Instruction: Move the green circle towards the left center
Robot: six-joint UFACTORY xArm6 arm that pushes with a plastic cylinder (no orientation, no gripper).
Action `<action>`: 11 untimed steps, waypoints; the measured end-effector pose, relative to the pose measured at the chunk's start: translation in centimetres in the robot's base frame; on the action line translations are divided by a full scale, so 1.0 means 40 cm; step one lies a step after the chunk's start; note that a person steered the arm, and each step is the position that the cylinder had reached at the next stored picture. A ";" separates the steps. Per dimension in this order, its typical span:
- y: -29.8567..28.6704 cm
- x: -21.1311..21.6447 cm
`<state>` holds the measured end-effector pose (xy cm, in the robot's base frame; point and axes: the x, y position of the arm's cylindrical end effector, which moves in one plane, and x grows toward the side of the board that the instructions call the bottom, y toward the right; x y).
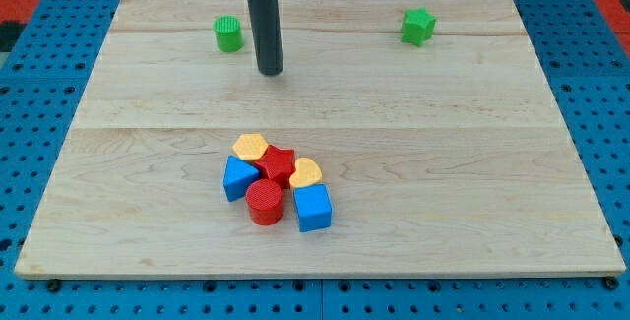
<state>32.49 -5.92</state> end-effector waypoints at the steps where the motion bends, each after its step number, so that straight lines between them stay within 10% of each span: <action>1: 0.001 -0.140; 6: -0.311 -0.084; 11: -0.201 0.139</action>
